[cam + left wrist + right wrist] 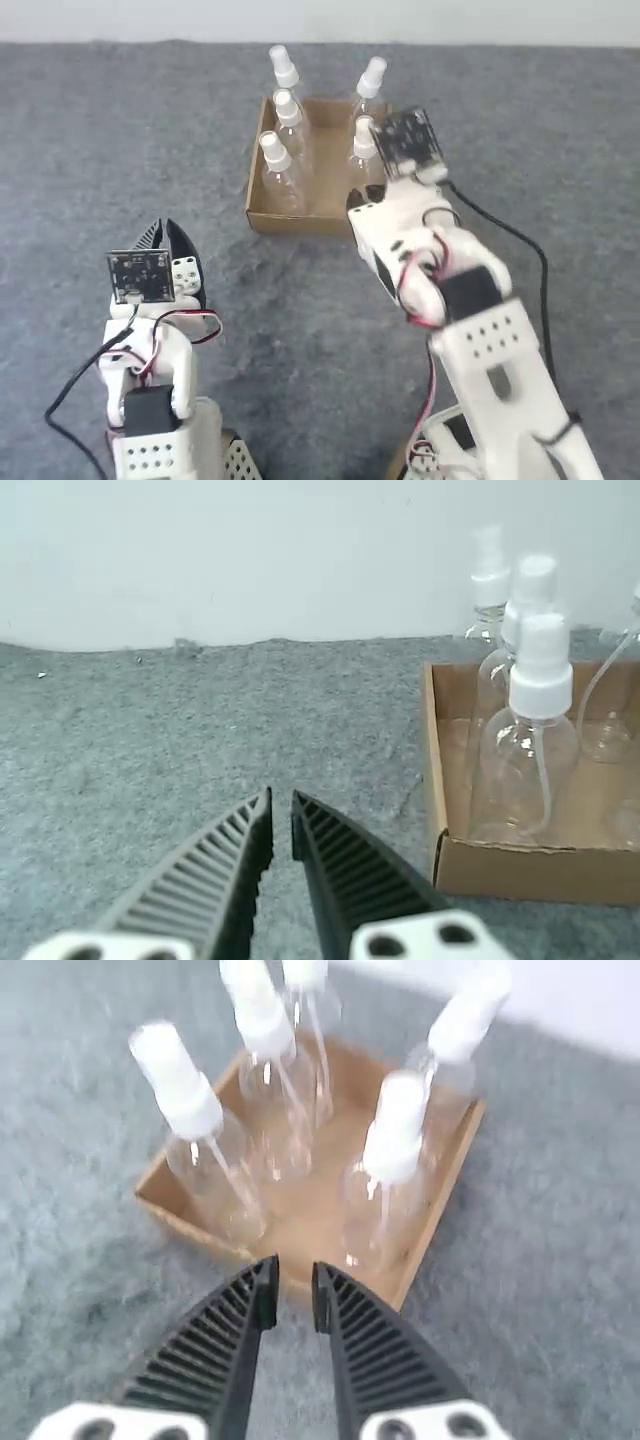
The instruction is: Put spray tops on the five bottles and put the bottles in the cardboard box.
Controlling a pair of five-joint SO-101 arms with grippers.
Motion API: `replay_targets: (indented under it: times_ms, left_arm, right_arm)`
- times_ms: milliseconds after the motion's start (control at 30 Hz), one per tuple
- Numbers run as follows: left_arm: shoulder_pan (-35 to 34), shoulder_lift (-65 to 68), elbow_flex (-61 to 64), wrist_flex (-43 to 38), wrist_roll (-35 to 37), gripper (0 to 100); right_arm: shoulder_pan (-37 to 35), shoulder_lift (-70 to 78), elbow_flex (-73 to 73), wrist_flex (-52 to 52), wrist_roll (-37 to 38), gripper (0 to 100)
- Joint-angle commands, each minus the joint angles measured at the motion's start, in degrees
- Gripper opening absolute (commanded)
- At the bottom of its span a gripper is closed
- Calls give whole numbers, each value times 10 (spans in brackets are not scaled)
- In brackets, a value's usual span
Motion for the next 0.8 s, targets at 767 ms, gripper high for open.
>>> replay_targets:
  times_ms: [767]
  left_arm:
    - [-1, -10, -10, -19, 6, 31]
  right_arm:
    - [-1, -339, 93, -42, -4, 9]
